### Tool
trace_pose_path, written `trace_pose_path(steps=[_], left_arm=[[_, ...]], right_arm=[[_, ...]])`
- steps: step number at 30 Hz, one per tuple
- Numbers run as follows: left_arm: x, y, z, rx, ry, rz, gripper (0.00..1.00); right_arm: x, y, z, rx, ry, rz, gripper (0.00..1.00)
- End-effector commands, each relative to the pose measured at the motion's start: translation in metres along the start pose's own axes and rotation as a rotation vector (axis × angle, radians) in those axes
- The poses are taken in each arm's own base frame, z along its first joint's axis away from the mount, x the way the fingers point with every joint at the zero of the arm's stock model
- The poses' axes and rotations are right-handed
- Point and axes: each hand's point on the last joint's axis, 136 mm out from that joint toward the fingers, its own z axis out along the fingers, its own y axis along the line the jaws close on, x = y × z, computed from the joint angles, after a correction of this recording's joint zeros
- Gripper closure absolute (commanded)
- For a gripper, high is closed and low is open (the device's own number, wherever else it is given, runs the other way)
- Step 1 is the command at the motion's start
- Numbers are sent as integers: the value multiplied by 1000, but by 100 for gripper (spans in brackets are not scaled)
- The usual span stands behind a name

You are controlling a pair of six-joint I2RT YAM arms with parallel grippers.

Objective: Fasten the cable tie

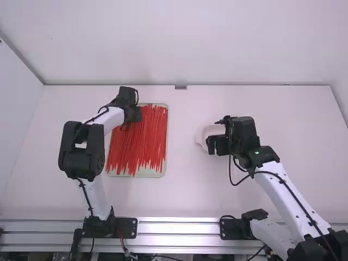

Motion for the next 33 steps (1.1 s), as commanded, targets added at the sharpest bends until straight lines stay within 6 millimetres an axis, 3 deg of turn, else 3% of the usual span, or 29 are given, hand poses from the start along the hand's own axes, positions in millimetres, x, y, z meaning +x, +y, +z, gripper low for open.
trace_pose_path(steps=[1,17,21,33], left_arm=[[-7,12,4,-8,-3,-31,57],[-2,2,13,125,-40,32,57],[5,3,17,121,-39,30,65],[15,5,21,120,-33,30,69]], right_arm=[[-16,7,-10,-16,-46,-15,1],[-18,8,-10,-17,-53,-18,1],[-18,8,-10,-15,-53,-21,1],[-17,9,-10,-19,-52,-22,1]])
